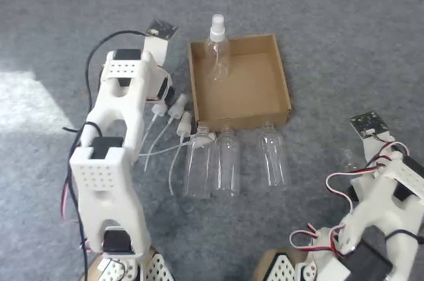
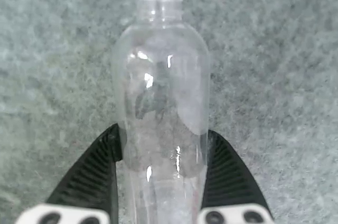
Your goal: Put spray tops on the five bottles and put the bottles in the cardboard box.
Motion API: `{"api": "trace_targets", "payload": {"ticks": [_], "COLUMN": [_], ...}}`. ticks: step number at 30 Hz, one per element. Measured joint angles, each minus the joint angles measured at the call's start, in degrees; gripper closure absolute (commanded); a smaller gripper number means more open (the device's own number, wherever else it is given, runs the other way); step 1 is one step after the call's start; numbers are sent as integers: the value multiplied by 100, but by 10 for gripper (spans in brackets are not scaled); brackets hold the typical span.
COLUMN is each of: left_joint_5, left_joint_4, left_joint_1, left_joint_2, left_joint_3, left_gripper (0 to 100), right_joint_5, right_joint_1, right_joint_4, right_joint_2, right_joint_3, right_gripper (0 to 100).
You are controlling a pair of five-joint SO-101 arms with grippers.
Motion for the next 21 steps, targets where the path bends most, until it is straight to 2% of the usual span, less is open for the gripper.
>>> {"api": "trace_targets", "payload": {"ticks": [6, 10, 15, 21], "left_joint_5": [0, 0, 0, 0], "left_joint_4": [0, 105, 554, 1336], "left_joint_1": [18, -18, -422, -941], "left_joint_2": [185, 211, 88, -800], "left_joint_3": [0, -18, -62, -62], "left_gripper": [995, 991, 991, 991], "right_joint_5": [0, 0, 0, 0], "right_joint_1": [0, 0, 0, 0], "right_joint_4": [0, 0, 0, 0], "right_joint_2": [0, 0, 0, 0], "right_joint_3": [0, 0, 0, 0], "right_gripper": [991, 991, 991, 991]}}
